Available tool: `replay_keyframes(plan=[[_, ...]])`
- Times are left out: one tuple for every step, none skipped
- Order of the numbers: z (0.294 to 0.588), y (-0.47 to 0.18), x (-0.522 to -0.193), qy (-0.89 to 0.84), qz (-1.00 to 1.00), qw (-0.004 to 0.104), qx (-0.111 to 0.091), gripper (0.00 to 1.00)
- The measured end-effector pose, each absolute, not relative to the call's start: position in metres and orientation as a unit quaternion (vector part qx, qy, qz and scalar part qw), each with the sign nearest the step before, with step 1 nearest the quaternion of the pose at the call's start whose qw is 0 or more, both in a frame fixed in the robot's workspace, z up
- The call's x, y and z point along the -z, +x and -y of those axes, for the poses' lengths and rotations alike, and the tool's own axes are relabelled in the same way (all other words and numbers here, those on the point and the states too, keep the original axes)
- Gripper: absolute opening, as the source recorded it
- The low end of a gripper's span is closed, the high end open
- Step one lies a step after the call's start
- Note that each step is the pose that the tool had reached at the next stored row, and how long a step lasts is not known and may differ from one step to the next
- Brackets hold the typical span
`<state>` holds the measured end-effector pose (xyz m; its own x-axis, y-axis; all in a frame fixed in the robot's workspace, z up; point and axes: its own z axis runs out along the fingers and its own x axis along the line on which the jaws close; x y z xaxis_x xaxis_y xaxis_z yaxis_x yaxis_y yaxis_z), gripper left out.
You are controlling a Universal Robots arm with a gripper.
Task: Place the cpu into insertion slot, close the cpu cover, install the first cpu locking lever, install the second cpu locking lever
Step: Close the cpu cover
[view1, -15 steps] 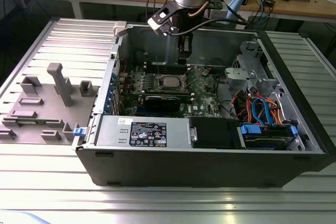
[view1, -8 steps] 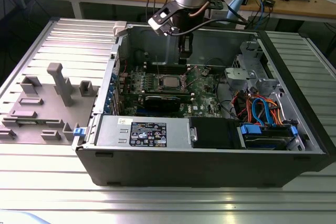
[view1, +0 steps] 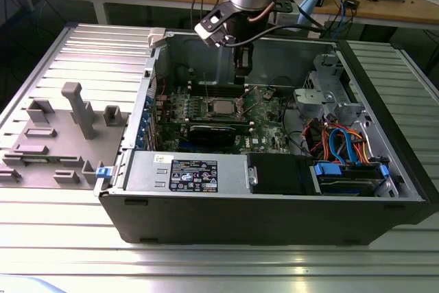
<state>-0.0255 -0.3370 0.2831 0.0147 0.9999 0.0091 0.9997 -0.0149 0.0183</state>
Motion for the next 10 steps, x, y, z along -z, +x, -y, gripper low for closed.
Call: replay_keyframes(plan=[[0.337,-0.0253,-0.2831,0.712,-0.702,0.003,-0.01,0.11],[0.337,-0.025,-0.2831,0.712,-0.702,0.003,-0.01,0.11],[0.337,-0.0248,-0.2831,0.712,-0.702,0.003,-0.01,0.11],[0.337,-0.0246,-0.2831,0.712,-0.702,0.003,-0.01,0.11],[0.337,-0.0243,-0.2831,0.712,-0.702,0.003,-0.01,0.11],[0.337,-0.0241,-0.2831,0.712,-0.702,0.003,-0.01,0.11],[0.337,-0.0237,-0.2831,0.712,-0.702,0.003,-0.01,0.11],[0.337,-0.0232,-0.2831,0.712,-0.702,0.003,-0.01,0.11],[0.337,-0.0229,-0.2831,0.712,-0.702,0.003,-0.01,0.11],[0.337,-0.0227,-0.2831,0.712,-0.702,0.003,-0.01,0.11]])
